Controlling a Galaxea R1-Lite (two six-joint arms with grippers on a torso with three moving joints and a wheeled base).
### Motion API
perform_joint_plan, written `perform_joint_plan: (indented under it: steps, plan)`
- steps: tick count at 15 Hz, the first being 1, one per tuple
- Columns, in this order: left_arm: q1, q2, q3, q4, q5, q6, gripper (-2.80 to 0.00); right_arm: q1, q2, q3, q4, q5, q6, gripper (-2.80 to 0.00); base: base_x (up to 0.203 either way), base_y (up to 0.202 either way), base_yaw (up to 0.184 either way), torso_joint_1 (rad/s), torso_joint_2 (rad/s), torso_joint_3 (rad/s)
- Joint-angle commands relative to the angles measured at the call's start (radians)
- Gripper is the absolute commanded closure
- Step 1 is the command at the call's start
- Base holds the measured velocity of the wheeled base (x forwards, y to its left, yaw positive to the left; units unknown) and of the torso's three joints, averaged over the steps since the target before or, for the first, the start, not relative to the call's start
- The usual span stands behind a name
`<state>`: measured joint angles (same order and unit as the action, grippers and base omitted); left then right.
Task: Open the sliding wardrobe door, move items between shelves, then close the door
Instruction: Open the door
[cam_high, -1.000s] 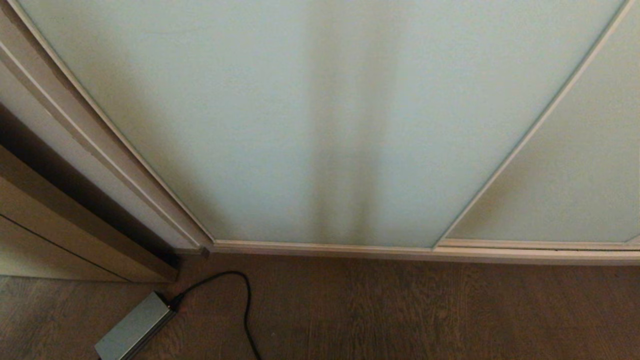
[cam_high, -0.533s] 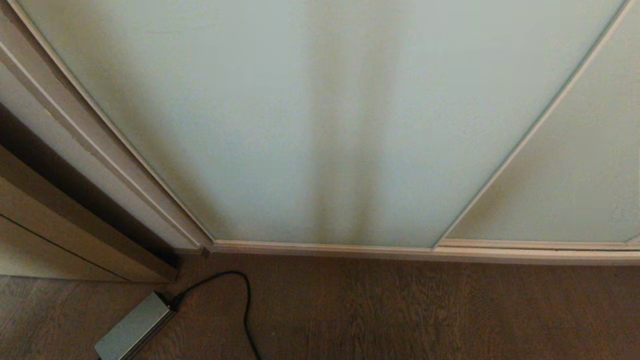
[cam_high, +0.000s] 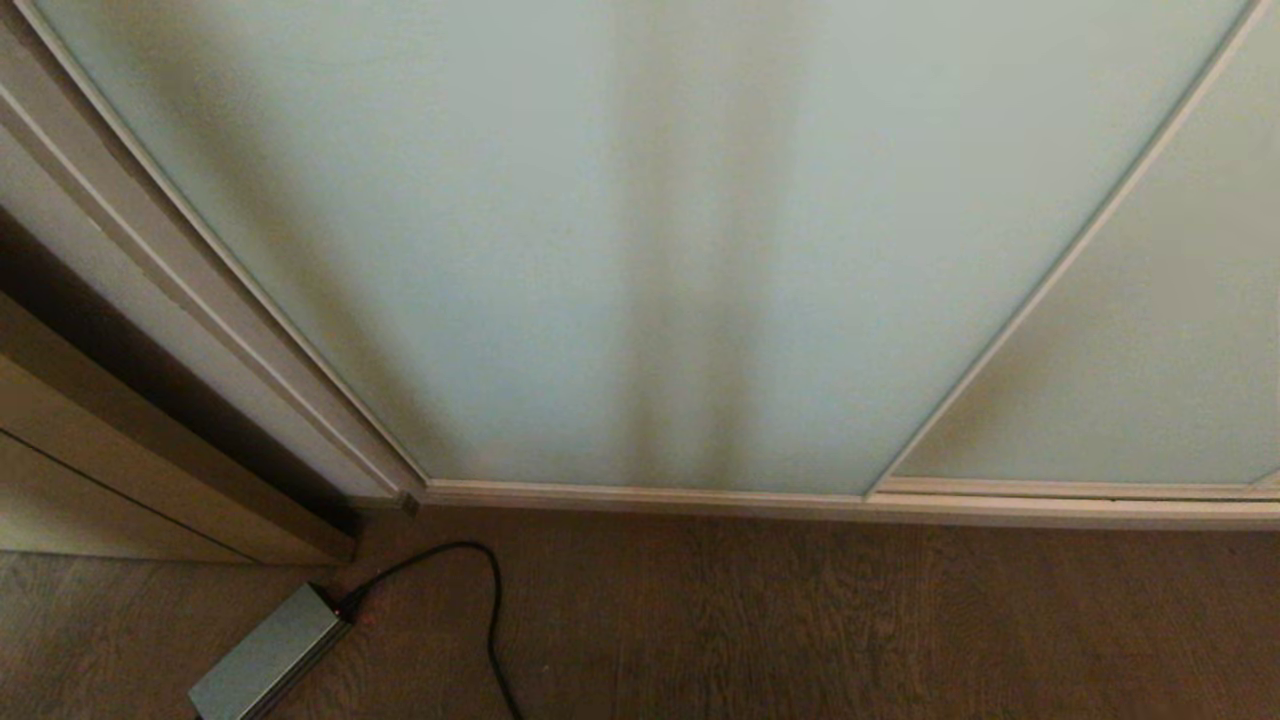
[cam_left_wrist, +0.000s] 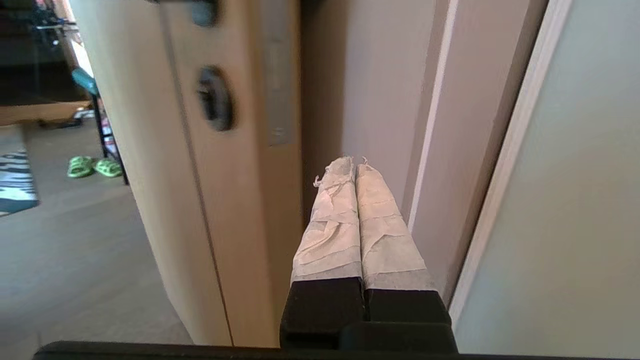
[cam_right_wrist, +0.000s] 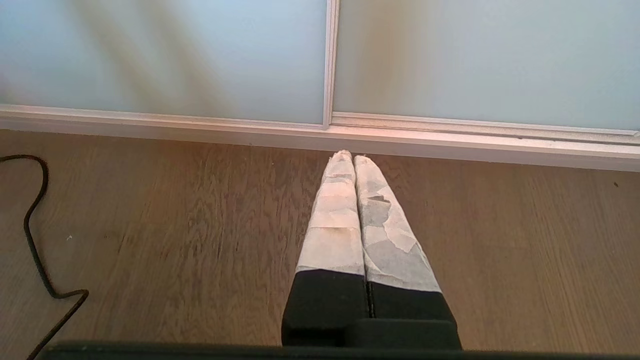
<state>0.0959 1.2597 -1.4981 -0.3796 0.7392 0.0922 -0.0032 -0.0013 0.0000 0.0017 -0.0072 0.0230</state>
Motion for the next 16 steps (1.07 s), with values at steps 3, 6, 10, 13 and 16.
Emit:
perform_joint_plan:
  steps: [3, 6, 10, 13, 16]
  plan:
    - [0.01, 0.157, -0.044, -0.001, -0.061, -0.011, 0.0, 0.0, 0.0, 0.002, 0.0, 0.0, 0.0, 0.0, 0.0, 0.0, 0.0, 0.0, 0.0, 0.0]
    - [0.014, 0.207, -0.104, 0.002, -0.137, -0.015, 0.0, 0.0, 0.0, 0.002, 0.0, 0.0, 0.0, 0.0, 0.0, 0.0, 0.0, 0.0, 0.0, 0.0]
    - [0.081, 0.286, -0.211, 0.007, -0.232, -0.017, 0.0, 0.0, 0.0, 0.0, 0.0, 0.0, 0.0, 0.0, 0.0, 0.0, 0.0, 0.0, 0.0, 0.0]
    - [0.097, 0.317, -0.257, 0.025, -0.258, -0.019, 0.0, 0.0, 0.0, 0.0, 0.0, 0.0, 0.0, 0.0, 0.0, 0.0, 0.0, 0.0, 0.0, 0.0]
    - [0.108, 0.336, -0.263, 0.026, -0.295, -0.023, 0.0, 0.0, 0.0, 0.0, 0.0, 0.0, 0.0, 0.0, 0.0, 0.0, 0.0, 0.0, 0.0, 0.0]
